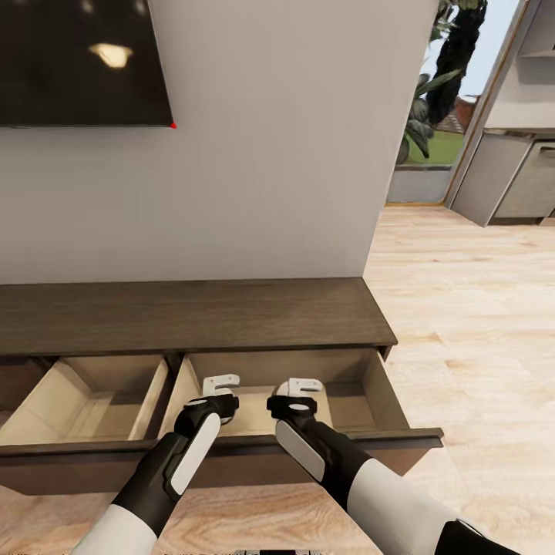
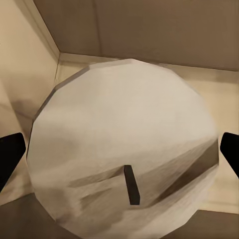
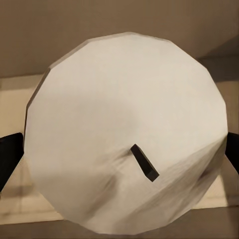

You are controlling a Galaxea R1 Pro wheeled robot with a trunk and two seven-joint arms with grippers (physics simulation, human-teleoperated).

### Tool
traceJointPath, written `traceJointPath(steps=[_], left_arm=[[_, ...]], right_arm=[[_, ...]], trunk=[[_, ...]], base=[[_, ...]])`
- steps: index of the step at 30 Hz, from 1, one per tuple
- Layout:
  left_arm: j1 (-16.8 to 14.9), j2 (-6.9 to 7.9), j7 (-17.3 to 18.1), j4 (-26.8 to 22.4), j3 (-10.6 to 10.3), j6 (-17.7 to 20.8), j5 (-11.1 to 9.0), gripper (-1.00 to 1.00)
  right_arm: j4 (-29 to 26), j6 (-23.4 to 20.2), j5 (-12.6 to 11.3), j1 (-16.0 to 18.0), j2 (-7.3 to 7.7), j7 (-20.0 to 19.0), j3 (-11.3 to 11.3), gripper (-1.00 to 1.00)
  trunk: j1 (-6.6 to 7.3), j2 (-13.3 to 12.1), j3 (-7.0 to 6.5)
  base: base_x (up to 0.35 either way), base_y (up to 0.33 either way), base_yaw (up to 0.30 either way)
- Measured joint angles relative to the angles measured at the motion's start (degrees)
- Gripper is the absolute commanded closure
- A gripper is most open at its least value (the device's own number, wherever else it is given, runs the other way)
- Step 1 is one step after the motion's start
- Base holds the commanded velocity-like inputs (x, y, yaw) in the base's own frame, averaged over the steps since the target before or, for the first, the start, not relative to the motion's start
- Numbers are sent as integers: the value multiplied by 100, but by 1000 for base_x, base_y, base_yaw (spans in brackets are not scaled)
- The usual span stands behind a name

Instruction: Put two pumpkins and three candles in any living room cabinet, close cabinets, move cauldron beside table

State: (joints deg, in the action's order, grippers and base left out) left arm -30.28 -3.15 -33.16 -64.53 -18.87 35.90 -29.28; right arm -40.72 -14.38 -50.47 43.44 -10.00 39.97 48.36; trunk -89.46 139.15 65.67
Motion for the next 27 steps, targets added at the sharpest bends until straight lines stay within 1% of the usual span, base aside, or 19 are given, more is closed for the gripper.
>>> traceJointPath(steps=[2,5,10,19,27], left_arm=[[0,-3,0,0,0,1,2,100],[-1,-2,0,0,-1,-3,1,100],[0,-2,0,0,0,1,-1,100],[-1,-2,0,-1,0,-1,-2,100],[-1,2,-17,-1,0,7,-2,100]], right_arm=[[-1,49,-10,0,0,0,0,100],[-2,67,-13,0,0,0,1,100],[-1,71,-30,0,0,0,0,100],[-2,79,-24,0,0,0,1,100],[-2,72,-28,0,0,0,1,100]], trunk=[[-44,80,36],[-44,82,36],[-154,281,126],[-154,282,126],[-154,282,126]], base=[[0,0,0],[0,0,0],[0,0,0],[0,0,0],[70,0,0]])
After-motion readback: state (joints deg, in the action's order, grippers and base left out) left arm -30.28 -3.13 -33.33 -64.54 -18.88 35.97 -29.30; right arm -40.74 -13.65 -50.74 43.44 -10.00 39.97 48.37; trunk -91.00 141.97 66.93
